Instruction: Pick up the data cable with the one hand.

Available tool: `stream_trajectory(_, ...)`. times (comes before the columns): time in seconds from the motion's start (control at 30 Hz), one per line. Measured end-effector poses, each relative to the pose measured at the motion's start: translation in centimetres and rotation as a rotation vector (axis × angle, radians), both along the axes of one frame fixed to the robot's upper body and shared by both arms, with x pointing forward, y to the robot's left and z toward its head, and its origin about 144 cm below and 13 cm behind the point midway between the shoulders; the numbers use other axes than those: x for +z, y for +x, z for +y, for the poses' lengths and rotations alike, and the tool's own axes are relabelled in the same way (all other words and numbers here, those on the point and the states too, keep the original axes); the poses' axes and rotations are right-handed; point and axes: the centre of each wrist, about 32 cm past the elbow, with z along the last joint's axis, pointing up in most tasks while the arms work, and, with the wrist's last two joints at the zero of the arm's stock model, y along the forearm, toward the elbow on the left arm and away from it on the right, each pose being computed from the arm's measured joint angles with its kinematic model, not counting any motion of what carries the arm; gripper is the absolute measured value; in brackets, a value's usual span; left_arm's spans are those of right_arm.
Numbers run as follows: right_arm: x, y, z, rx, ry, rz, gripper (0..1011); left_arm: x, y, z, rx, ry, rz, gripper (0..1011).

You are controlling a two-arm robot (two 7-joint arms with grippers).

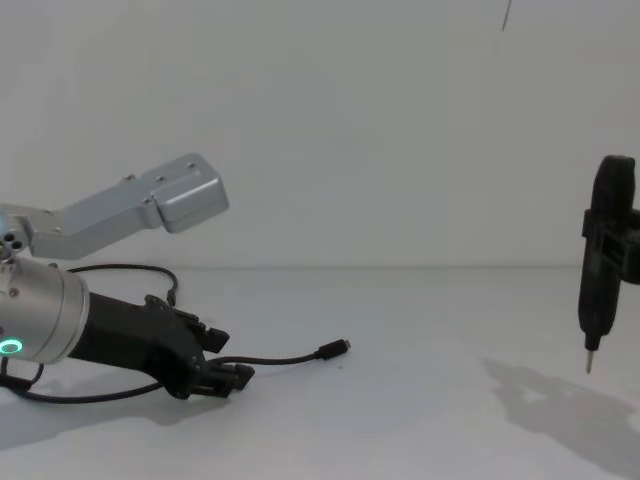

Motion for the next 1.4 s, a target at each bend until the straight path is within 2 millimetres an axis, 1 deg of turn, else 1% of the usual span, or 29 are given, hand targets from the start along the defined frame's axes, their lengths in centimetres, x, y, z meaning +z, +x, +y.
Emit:
stream_trajectory(0.13,0.0,0.0,0.0,0.000,0.000,0.000,269,0.0,0.0,0.0,0.000,-0.001,0.003,456)
stream_trajectory(0.17,0.0,0.0,0.0,0.000,0.000,0.000,269,0.0,0.0,0.0,0.000,-0.002,0.004,398)
stream_trajectory(0.23,0.0,0.0,0.0,0.000,0.000,0.000,269,0.0,0.0,0.0,0.001,-0.002,0.005,355)
stream_trajectory(0.27,0.0,0.0,0.0,0.000,0.000,0.000,269,0.0,0.0,0.1,0.001,-0.002,0.005,296)
stream_trajectory(0.3,0.0,0.0,0.0,0.000,0.000,0.000,269,0.0,0.0,0.1,0.001,-0.003,0.006,285)
stream_trajectory(0.33,0.0,0.0,0.0,0.000,0.000,0.000,269,0.0,0.0,0.1,0.001,-0.003,0.007,239)
stream_trajectory(0.47,0.0,0.0,0.0,0.000,0.000,0.000,269,0.0,0.0,0.1,0.002,-0.004,0.007,151)
stream_trajectory(0.57,0.0,0.0,0.0,0.000,0.000,0.000,269,0.0,0.0,0.1,0.001,-0.007,0.005,52)
stream_trajectory(0.9,0.0,0.0,0.0,0.000,0.000,0.000,269,0.6,-0.2,-0.1,-0.029,-0.075,-0.034,51)
stream_trajectory(1.1,0.0,0.0,0.0,0.000,0.000,0.000,269,1.6,-0.5,-0.3,-0.082,-0.134,-0.057,51)
stream_trajectory(1.4,0.0,0.0,0.0,0.000,0.000,0.000,269,3.0,-1.3,-0.4,-0.181,-0.171,-0.065,51)
